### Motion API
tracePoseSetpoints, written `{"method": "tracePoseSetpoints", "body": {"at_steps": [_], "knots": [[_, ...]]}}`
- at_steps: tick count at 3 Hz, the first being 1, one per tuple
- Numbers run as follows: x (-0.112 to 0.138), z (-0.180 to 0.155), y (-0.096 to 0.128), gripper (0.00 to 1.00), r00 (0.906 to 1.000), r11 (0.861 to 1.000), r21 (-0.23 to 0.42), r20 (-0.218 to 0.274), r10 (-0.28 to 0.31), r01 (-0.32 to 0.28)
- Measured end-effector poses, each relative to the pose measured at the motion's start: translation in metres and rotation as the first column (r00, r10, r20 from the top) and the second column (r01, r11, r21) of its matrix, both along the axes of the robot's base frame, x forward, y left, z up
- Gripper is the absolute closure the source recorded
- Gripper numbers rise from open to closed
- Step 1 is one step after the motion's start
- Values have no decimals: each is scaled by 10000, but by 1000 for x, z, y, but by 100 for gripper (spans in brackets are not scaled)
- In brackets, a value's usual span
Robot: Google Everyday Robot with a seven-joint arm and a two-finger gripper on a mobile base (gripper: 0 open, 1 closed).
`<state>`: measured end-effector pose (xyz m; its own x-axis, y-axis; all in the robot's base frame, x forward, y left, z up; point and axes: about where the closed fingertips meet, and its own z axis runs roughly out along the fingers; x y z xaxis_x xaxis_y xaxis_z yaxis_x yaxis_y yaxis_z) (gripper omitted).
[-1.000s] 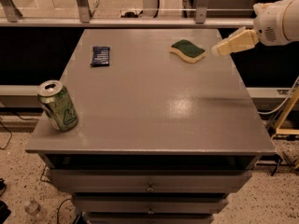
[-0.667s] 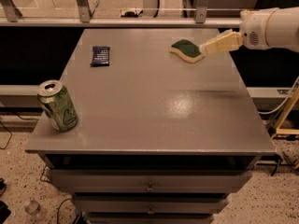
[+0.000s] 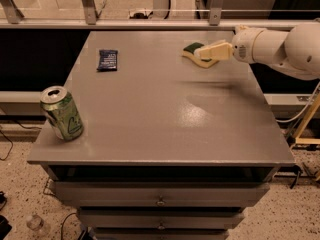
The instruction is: Move sponge near green can
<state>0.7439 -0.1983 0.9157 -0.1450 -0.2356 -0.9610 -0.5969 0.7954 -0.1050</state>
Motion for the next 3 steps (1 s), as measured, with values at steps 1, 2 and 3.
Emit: {"method": "tracePoseSetpoints", "body": {"at_steps": [1,2,3], "knots": [[17,-18,13,0,9996,9994,236,121,266,-269],[26,-34,24,0,9981,9979,234,121,601,-604],[28,-52,28,0,9966,9963,294,-137,809,-805]]}}
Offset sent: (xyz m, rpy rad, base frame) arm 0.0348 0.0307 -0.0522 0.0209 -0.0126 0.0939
